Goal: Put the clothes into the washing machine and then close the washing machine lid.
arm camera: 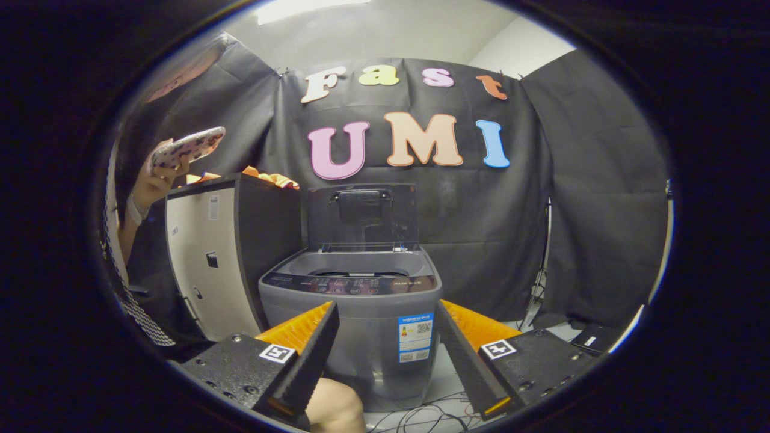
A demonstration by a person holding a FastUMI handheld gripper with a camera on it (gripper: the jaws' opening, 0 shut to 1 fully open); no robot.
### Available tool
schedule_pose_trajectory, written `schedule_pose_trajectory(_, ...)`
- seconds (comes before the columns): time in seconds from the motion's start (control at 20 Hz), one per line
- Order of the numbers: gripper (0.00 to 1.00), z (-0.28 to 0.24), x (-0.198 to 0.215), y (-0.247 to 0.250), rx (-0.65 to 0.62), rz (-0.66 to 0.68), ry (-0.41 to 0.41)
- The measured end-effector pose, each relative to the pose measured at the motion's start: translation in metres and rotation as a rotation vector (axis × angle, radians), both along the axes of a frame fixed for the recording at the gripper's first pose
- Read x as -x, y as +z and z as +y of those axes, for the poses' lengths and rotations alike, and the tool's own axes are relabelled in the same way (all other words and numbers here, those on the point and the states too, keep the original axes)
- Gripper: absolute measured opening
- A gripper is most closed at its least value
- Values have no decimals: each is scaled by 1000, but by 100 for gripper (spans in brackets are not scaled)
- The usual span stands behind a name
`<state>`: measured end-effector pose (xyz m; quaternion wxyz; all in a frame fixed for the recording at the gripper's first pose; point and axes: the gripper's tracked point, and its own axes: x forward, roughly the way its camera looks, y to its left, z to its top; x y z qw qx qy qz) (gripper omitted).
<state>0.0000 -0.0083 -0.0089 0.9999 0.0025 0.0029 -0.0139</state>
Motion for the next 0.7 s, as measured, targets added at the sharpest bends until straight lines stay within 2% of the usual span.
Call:
schedule_pose_trajectory(0.3,96,-4,-4,11,-20,-31,-45)
schedule_pose_trajectory(0.55,96,8,-23,68,-39,-104,-65)
schedule_pose_trajectory(0.7,95,31,-40,105,-78,-110,-12)
